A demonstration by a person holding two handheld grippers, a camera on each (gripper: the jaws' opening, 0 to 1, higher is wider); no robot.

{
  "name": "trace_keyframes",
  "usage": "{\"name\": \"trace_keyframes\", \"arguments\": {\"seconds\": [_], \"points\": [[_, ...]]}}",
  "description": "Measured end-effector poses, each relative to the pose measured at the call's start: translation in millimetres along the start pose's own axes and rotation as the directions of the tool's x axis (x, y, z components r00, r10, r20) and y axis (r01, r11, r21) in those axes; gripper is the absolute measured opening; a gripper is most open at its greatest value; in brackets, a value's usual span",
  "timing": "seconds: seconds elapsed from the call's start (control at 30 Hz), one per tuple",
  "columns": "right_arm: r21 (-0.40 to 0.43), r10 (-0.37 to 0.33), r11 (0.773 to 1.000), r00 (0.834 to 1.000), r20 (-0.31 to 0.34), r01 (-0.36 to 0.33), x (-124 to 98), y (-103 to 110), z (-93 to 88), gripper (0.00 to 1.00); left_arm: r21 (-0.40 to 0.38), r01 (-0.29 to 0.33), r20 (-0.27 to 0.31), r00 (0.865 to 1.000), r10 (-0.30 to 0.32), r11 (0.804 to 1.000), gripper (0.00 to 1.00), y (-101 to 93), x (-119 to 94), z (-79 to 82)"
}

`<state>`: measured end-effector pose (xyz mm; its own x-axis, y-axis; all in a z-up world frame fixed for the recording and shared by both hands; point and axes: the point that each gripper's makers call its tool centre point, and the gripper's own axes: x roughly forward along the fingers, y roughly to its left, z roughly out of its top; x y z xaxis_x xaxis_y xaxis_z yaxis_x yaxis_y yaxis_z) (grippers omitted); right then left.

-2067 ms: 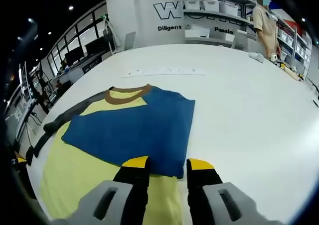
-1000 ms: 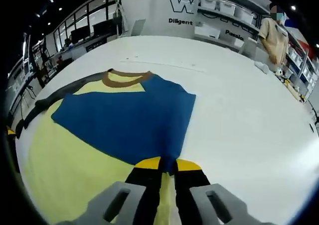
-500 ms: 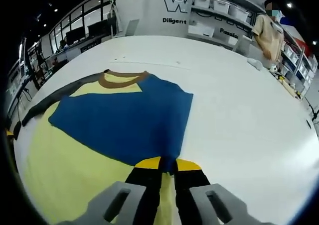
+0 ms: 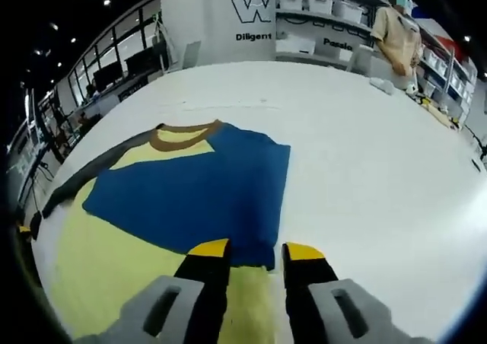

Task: Fold the garment on the visible template until the final outline fits inside the template.

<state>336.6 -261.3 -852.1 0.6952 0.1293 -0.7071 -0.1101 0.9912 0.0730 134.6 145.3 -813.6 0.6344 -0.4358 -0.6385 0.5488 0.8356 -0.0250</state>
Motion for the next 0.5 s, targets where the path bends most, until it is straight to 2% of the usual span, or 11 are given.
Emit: {"name": "trace_keyframes", "arguments": {"seconds": [0.1, 0.23, 0.3, 0.5], "points": [[-0.007, 0.045, 0.999, 0.998, 0.041, -0.045, -8, 11, 8.8, 0.48, -0.012, -0.012, 0.002, 1.000, 0.012, 1.000, 0.95, 4.6, 0, 0.4], [-0.027, 0.087, 0.996, 0.992, 0.088, -0.085, -23, 24, 21.0, 0.61, -0.025, -0.021, 0.010, 1.000, 0.021, 0.999, 0.95, 8.5, -1, 1.3], [-0.036, 0.107, 0.994, 0.989, 0.105, -0.104, -30, 30, 25.8, 0.71, -0.023, -0.057, 0.009, 0.998, 0.057, 0.998, 0.95, 18.2, -2, 1.8], [-0.062, 0.177, 0.983, 0.975, 0.132, -0.170, -55, 52, 32.4, 0.88, -0.060, -0.066, 0.034, 0.997, 0.068, 0.996, 0.95, 31.2, -2, 10.2]]}}
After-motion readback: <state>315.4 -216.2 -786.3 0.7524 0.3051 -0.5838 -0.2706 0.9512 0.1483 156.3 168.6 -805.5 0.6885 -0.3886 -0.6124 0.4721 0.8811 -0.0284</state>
